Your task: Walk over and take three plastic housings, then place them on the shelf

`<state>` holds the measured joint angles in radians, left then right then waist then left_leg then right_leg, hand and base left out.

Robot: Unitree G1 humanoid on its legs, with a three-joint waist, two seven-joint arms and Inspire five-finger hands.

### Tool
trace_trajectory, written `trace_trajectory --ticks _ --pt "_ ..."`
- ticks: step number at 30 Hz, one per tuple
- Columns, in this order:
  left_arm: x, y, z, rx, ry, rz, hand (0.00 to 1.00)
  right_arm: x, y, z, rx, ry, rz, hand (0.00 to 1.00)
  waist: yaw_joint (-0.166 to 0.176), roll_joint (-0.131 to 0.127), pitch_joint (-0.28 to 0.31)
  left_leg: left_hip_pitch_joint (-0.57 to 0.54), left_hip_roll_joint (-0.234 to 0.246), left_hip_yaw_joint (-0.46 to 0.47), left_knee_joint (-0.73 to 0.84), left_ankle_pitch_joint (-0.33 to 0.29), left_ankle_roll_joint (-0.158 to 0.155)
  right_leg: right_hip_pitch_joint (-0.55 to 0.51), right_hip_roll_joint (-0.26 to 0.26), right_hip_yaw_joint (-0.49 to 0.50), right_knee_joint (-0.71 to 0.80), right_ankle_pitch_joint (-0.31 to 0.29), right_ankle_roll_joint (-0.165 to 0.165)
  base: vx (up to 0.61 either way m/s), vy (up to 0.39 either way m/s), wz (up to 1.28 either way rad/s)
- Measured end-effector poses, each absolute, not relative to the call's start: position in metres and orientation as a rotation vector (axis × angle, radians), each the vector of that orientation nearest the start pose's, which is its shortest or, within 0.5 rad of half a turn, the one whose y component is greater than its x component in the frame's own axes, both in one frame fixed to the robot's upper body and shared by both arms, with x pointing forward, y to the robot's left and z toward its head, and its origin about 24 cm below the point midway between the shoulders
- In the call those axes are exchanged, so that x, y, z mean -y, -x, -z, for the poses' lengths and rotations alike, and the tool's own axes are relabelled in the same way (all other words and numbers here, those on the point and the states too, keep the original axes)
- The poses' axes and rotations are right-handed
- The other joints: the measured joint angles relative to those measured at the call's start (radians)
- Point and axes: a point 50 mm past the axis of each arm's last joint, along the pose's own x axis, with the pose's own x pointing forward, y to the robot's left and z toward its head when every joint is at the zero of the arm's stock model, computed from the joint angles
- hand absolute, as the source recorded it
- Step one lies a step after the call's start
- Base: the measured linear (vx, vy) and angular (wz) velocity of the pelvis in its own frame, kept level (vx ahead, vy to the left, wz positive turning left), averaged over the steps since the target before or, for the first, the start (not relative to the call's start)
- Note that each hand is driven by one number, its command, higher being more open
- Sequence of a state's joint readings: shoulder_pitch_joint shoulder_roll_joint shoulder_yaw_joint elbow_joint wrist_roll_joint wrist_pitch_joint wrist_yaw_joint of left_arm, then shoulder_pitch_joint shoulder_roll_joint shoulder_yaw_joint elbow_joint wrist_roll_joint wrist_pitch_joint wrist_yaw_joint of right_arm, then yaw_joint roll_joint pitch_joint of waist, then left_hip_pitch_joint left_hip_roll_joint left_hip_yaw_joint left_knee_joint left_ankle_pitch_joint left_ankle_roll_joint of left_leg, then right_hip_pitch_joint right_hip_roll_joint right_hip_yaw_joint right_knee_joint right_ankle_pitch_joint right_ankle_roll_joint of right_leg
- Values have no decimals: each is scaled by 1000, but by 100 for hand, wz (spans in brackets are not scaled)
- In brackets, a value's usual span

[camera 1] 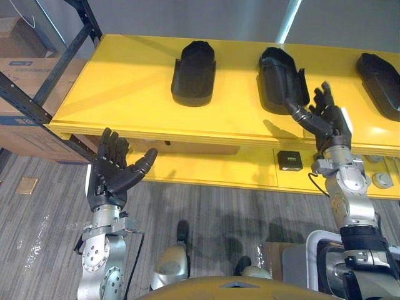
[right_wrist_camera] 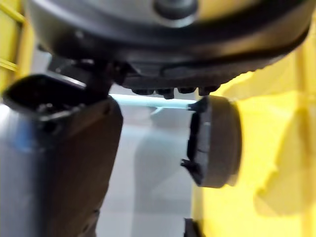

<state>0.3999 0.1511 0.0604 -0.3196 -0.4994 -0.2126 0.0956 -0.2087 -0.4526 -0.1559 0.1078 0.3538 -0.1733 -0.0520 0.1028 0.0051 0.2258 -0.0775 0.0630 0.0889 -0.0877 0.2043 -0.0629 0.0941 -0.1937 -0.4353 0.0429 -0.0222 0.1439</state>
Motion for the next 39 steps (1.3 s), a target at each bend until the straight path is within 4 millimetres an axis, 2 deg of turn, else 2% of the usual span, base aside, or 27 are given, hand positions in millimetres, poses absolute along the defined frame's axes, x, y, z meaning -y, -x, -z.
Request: trace_trajectory --ticks 3,6,8,12,15,20,23,29,39 --pt "-213 -170 -58 160 327 -262 100 260 -277 -146 464 59 243 100 -5 -1 -27 0 0 6 1 -3 0 4 2 2 -16 9 0 28 -22 -6" --pt "-212 -170 -57 159 334 -268 100 258 -269 -154 529 22 283 100 -15 -2 -42 9 2 11 -1 -6 1 15 5 3 -29 12 -1 0 -16 -6" --pt "-212 -169 -57 159 339 -272 100 254 -262 -150 531 -4 297 100 -21 -3 -52 18 3 23 -1 -15 -2 18 5 11 -30 11 -2 -12 -14 -18" --pt "-209 -170 -64 192 348 -258 100 249 -245 -125 457 -61 337 100 -33 -7 -72 25 8 49 -2 -29 -4 13 6 35 -46 13 -8 -4 -6 -17" --pt "-207 -170 -75 240 348 -241 100 246 -238 -111 407 -91 355 100 -51 -7 -73 33 10 67 -1 -33 -4 11 6 53 -47 16 -8 0 -2 -17" --pt "-204 -172 -78 255 317 -224 100 243 -228 -94 344 -151 349 100 -65 -8 -99 35 19 95 -1 -35 -3 7 14 77 -68 35 -5 31 -14 -17" --pt "-203 -173 -78 258 324 -225 100 236 -225 -92 339 -167 292 100 -82 -4 -105 41 19 104 -1 -37 -5 7 17 87 -72 37 -5 28 -13 -12" --pt "-201 -176 -80 265 330 -215 100 225 -225 -87 307 -195 154 100 -83 -1 -115 52 22 114 -2 -43 -11 14 21 97 -78 37 -6 1 -4 -5" --pt "-201 -176 -78 243 326 -211 100 180 -224 -60 116 -245 -155 100 -79 -9 -131 35 19 89 -2 -45 -13 15 20 70 -79 32 -14 -13 -1 7"
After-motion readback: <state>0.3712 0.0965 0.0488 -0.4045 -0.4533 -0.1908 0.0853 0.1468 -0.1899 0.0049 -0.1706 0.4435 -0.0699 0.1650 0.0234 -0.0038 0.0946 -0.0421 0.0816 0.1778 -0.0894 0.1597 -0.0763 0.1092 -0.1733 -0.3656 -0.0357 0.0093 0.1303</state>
